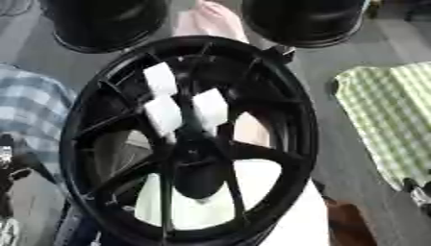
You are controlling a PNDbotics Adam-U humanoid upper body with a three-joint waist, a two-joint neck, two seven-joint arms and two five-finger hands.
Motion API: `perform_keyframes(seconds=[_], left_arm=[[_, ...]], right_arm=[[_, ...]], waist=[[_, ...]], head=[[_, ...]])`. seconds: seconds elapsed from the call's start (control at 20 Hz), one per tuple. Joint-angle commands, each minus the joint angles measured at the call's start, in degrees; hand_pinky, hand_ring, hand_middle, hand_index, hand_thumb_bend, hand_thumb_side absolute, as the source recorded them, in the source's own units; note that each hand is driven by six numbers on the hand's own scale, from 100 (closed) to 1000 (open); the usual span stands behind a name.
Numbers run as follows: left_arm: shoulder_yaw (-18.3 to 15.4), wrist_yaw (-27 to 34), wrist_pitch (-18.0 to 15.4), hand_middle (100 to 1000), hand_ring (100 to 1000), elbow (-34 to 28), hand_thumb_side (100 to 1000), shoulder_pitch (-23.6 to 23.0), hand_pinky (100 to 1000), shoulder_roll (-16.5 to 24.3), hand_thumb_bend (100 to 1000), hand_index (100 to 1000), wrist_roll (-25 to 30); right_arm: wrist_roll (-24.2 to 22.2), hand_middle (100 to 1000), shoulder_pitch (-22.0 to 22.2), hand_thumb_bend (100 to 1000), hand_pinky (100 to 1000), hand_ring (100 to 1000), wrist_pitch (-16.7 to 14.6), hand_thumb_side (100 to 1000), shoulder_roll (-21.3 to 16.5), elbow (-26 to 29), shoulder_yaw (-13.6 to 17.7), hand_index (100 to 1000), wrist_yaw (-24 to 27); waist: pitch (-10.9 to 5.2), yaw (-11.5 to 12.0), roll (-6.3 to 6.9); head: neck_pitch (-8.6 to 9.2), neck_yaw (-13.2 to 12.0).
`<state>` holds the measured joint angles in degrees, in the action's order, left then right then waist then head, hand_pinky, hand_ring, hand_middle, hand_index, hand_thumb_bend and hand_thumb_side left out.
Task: Pull the pin out of the wheel hub.
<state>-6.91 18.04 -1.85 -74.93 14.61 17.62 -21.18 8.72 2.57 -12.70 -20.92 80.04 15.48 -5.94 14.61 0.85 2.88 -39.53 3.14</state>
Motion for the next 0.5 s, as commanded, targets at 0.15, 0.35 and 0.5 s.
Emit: perform_keyframes(seconds=[0.15, 0.35, 0.5], left_arm=[[-0.5, -0.23, -0.09, 471, 555, -0.57, 564, 0.41, 599, 1.53, 418, 668, -0.19], [-0.51, -0.26, -0.07, 471, 556, -0.56, 565, 0.41, 600, 1.52, 417, 668, -0.18], [-0.56, -0.28, -0.08, 473, 557, -0.54, 580, 0.4, 600, 1.52, 415, 670, -0.23]], right_arm=[[-0.1, 524, -0.07, 499, 521, 638, -0.03, 299, -1.23, 0.86, 0.28, 711, -0.33], [-0.08, 524, -0.07, 498, 521, 638, -0.02, 300, -1.24, 0.81, 0.27, 711, -0.34], [0.0, 526, -0.09, 481, 521, 640, 0.03, 307, -1.31, 0.71, 0.28, 712, -0.32]], waist=[[-1.27, 0.08, -0.14], [-1.31, 0.1, -0.16], [-1.37, 0.21, -0.21]], head=[[-0.41, -0.14], [-0.31, -0.14], [-0.25, -0.19]])
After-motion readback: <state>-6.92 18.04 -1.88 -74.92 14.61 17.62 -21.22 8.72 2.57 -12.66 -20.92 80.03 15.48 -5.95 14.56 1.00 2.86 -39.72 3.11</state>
